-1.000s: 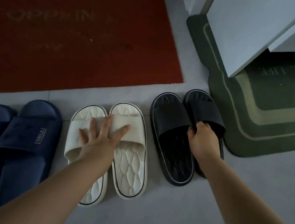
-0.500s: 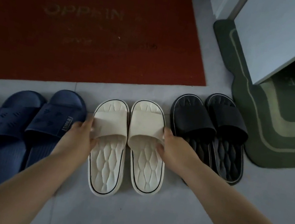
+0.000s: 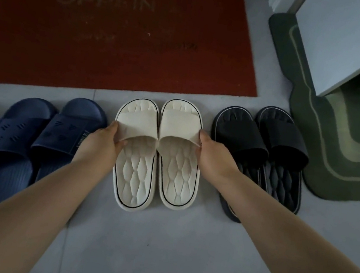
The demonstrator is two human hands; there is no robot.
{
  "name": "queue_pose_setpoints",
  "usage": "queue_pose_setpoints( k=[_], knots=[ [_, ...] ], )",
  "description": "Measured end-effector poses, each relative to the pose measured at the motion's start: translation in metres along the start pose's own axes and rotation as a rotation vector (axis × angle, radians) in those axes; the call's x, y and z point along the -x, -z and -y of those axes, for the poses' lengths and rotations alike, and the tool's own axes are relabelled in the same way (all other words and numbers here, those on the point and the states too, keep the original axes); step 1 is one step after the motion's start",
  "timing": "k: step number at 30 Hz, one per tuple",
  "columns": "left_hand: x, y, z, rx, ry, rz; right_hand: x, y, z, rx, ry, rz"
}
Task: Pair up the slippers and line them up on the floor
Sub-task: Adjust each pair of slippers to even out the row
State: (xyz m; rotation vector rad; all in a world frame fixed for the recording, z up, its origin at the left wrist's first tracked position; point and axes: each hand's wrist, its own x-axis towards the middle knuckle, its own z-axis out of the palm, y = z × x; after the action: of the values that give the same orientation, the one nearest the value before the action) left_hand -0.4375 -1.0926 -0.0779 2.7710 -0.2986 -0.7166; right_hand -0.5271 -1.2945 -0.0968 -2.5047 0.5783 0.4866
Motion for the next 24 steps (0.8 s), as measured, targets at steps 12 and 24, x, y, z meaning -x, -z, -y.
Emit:
queue_pose_setpoints(
  k=[12,24],
  knots=[
    [0.010,-0.005,-0.011,0.042,-0.053,-0.138,0.073,0.021,-0.101,-0.286,-0.452,-0.338],
    [0.010,-0.018,-0.038,0.063,-0.134,-0.123,0.017,0.023,-0.095,-0.213,-0.345,-0.425]
  ],
)
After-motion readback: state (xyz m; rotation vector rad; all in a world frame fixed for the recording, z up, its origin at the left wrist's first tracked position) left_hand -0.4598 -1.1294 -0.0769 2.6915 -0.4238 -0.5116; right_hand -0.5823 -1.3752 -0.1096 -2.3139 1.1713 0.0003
